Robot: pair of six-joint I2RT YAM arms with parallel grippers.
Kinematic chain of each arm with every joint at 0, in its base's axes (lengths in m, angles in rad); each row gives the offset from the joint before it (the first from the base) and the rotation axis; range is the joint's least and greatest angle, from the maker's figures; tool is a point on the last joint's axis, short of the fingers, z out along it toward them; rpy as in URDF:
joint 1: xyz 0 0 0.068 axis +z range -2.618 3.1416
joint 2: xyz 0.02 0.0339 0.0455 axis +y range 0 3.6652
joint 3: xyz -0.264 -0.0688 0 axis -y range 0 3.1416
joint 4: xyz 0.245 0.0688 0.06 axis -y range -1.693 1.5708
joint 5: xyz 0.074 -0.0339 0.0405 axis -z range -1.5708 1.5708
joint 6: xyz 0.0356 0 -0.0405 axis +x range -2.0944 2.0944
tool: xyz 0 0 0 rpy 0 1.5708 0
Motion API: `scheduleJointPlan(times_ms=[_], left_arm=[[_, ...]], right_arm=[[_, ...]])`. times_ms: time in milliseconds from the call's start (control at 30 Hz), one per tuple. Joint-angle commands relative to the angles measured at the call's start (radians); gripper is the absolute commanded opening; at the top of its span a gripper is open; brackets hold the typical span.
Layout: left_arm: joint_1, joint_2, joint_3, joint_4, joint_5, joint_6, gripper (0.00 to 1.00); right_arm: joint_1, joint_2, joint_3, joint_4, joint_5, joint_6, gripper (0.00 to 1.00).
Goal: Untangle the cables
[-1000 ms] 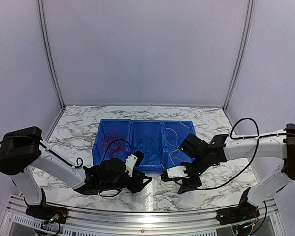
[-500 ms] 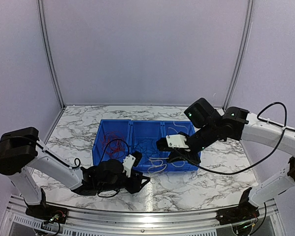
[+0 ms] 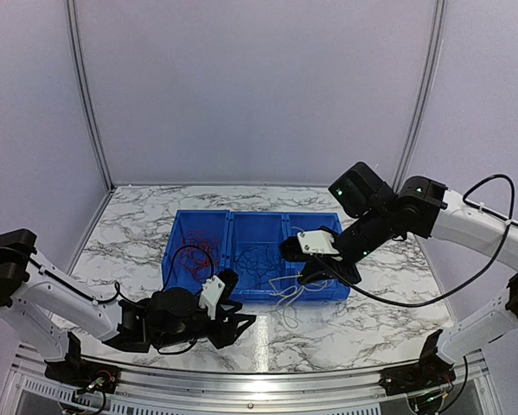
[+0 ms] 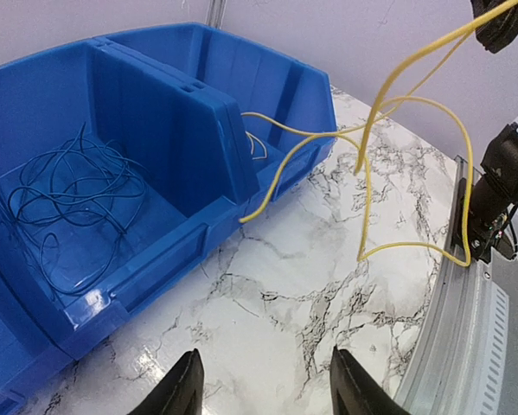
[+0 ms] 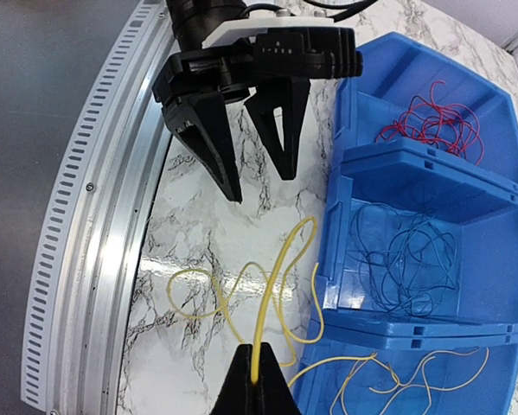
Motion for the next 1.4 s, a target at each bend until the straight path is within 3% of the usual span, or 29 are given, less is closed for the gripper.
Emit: scheduleJointPlan(times_ms=[0, 567, 633, 733, 800, 900, 1000, 1367], left_arm=[[-0.003, 0.019, 0.048, 0.031, 0.037, -0.009, 0.53], [0.015, 0.217, 0.228, 0.055, 0.066, -0.004, 0.49], [0.015, 0.229, 0.246, 0.057, 0.083, 0.012, 0.42], [0.016, 0.239, 0.253, 0.058, 0.089, 0.017, 0.16], [0.018, 0.237, 0.234, 0.058, 0.093, 0.005, 0.06], [0.015, 0.215, 0.17, 0.058, 0.084, -0.026, 0.0], [0.007, 0.158, 0.077, 0.063, 0.034, -0.073, 0.0], [-0.027, -0.04, -0.124, 0.084, -0.141, -0.099, 0.0]], right_arm=[[0.008, -0.02, 0.039, -0.023, -0.013, -0.008, 0.0], [0.008, -0.021, 0.032, -0.016, -0.038, 0.004, 0.0], [0.008, -0.022, 0.028, -0.012, -0.038, 0.004, 0.0], [0.005, -0.025, 0.031, -0.003, -0.027, 0.011, 0.0], [-0.014, -0.038, 0.05, 0.023, 0.009, 0.033, 0.0], [-0.126, -0.074, 0.074, 0.114, 0.063, 0.077, 0.0], [-0.238, -0.12, 0.051, 0.235, 0.122, 0.096, 0.0], [-0.406, -0.075, -0.002, 0.421, 0.361, 0.193, 0.0]])
